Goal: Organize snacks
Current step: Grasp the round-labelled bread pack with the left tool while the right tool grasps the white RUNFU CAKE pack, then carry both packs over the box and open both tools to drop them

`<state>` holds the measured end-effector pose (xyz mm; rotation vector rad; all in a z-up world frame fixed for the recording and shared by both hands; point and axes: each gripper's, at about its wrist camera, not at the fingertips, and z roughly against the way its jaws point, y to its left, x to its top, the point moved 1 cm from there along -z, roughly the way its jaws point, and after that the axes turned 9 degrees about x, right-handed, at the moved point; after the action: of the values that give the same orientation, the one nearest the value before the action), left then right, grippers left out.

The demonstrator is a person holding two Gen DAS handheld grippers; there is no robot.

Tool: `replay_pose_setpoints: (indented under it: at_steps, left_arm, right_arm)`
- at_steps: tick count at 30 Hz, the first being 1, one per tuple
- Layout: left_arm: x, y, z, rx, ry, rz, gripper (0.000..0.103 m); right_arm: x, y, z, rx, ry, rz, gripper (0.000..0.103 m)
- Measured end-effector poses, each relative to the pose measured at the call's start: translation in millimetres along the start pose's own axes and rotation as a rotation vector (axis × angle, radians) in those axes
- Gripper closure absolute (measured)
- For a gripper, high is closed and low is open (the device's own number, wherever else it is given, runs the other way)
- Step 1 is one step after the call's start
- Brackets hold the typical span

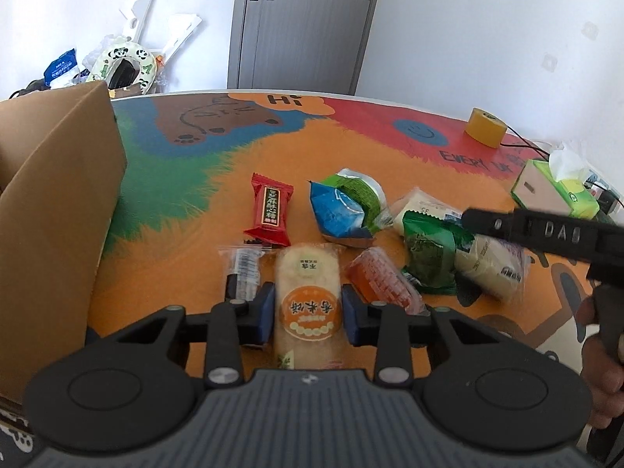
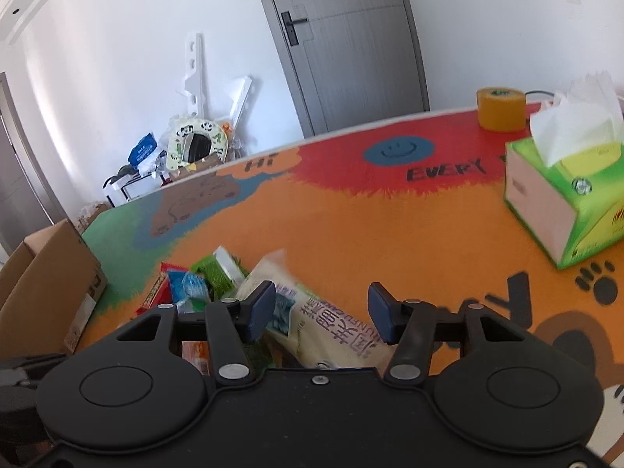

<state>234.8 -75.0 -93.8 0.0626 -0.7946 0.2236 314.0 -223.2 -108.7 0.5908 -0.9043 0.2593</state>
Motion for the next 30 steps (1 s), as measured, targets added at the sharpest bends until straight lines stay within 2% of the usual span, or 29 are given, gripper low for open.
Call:
replay_pose_setpoints:
  at_steps: [8,10,13,23,30]
  left_arm:
    - [-5.9,0.8,6.9,-0.012,-0.007,0.007,0.069]
    - [-6.9,1.5,10.1,-0.016,-0.012,0.011,0.069]
    - [-6.6,2.0,17.5,-0.026,-0.030,0.011,0.069]
    - [1.6,12.0,57.8,-0.055,-0.120,0.024,0.069]
    - [10.1,31.3,85.3,-0.038,-0.185,0.049,0.069]
  right_arm:
    - [-20.9,9.3,4.1,-0.006,0.076,0.034,0.049]
    - [-23.4,14.5,7.0,-0.026,0.086,0.055,0.065]
    - [-24.6,15.0,15.8,-0.014,0.099,0.021,0.072]
    - [-23.1,31.4,50.9,0.008,0.007,-0.002,0.075]
    - [-11.6,60.0,61.0,0.073,-0.045,0.021,0.075]
